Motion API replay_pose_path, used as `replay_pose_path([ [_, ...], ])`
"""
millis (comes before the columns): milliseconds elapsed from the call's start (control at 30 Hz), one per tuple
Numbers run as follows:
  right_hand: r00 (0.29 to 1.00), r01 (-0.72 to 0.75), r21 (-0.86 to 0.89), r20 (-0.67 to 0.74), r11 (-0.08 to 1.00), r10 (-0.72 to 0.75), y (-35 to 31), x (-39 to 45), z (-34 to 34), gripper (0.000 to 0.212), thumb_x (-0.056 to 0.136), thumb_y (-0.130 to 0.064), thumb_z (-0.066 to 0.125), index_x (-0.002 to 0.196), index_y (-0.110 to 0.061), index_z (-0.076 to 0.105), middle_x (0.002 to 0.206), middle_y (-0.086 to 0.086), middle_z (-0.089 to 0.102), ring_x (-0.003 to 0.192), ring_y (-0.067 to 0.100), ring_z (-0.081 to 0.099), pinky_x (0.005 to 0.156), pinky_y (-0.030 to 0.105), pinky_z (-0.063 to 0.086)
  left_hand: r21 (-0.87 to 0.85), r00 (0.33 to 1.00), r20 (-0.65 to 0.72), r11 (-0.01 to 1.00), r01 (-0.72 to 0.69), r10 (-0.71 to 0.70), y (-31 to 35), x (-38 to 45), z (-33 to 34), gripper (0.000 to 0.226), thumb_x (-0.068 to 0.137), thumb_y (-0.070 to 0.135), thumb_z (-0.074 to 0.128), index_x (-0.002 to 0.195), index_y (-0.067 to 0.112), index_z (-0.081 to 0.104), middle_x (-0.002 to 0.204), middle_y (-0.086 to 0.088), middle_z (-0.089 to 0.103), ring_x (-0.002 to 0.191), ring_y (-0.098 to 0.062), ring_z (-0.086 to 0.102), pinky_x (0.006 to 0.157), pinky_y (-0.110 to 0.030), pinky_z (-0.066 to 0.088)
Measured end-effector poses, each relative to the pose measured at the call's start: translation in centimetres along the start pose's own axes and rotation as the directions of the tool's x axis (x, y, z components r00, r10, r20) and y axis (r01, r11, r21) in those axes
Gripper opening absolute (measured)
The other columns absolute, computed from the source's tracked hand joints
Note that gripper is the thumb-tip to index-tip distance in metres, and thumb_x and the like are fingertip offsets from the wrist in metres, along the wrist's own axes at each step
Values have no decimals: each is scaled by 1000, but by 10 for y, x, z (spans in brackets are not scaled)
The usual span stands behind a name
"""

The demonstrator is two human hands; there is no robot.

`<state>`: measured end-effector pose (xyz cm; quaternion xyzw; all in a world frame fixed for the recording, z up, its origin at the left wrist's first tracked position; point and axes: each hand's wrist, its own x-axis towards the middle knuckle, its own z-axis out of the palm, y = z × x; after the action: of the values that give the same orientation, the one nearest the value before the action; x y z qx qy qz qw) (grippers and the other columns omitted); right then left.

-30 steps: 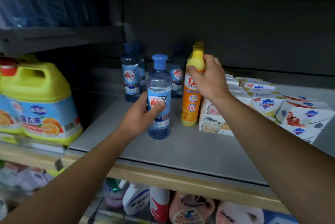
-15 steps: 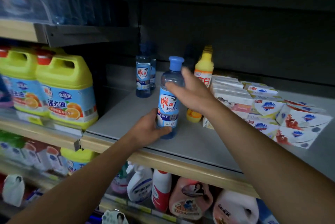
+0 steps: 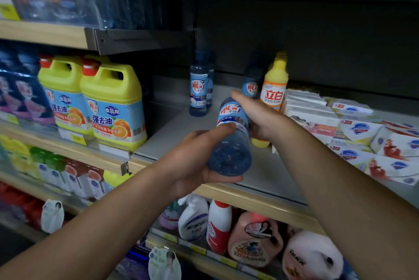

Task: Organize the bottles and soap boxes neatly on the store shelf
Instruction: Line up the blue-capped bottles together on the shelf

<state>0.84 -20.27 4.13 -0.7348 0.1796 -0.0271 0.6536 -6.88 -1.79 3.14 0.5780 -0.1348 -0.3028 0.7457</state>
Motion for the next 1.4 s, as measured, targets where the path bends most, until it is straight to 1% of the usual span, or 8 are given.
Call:
replay_pose_path([
  [267,987,-97,39,135,995,91,18,-2,8,55,79,-58,69,111,-14,68,101,13,75,92,26,73,87,43,57,-82,989,65,987,138,-133,2,-6,-7,43,87,40,59,116,8,61,94,-19,73,80,-33,72,68,-46,60],
  [433,978,187,88,-113,978,-177,-3,-15,11,37,81,-45,72,102,-18,60,90,9,74,66,18,74,52,32,56,208,990,-87,974,-91,111,-19,9,-21,33,85,32,70,113,19,59,96,-8,74,84,-25,73,73,-47,61],
  [600,797,364,-362,-356,858,-488,-30,-32,17,57,63,-67,65,98,-23,57,95,-3,66,81,18,66,71,35,56,855,735,-58,413,-313,676,-43,34,-30,74,69,48,75,131,20,46,112,3,51,92,6,49,80,-8,40],
  [667,792,361,-384,-355,850,-497,-35,-37,19,61,60,-68,63,101,-23,54,99,-3,63,85,18,64,75,39,57,859,685,-91,405,-314,723,-45,39,-30,72,69,42,78,130,19,47,111,3,53,85,2,49,72,-7,38],
  [800,915,350,-115,-170,930,-366,-32,-39,11,45,77,-61,64,101,-23,61,99,1,68,83,17,70,70,37,60,13,940,-148,951,-308,306,-37,24,-24,51,64,27,80,112,16,63,100,-13,70,80,-26,72,62,-34,58],
  [1000,934,-51,547,322,835,-154,-6,-31,4,61,86,-45,58,137,-10,54,133,19,59,109,35,64,96,49,48,-651,869,492,684,329,50,-20,3,-22,72,76,37,71,133,1,46,99,-25,64,79,-35,68,65,-40,61],
  [1233,978,196,206,28,959,-206,-16,-27,9,29,85,-37,72,102,-15,63,75,4,76,71,22,74,57,37,58,-145,995,48,986,-78,86,-26,16,-36,65,73,57,58,119,10,62,105,-17,72,85,-29,72,66,-38,61],
  [1400,873,387,-337,-167,858,-459,-23,-29,24,40,67,-58,76,80,-24,59,70,-6,71,63,13,71,52,31,57,642,868,-158,717,-271,471,-41,25,-34,53,75,51,73,118,28,52,93,5,73,81,-11,71,75,-40,61],
])
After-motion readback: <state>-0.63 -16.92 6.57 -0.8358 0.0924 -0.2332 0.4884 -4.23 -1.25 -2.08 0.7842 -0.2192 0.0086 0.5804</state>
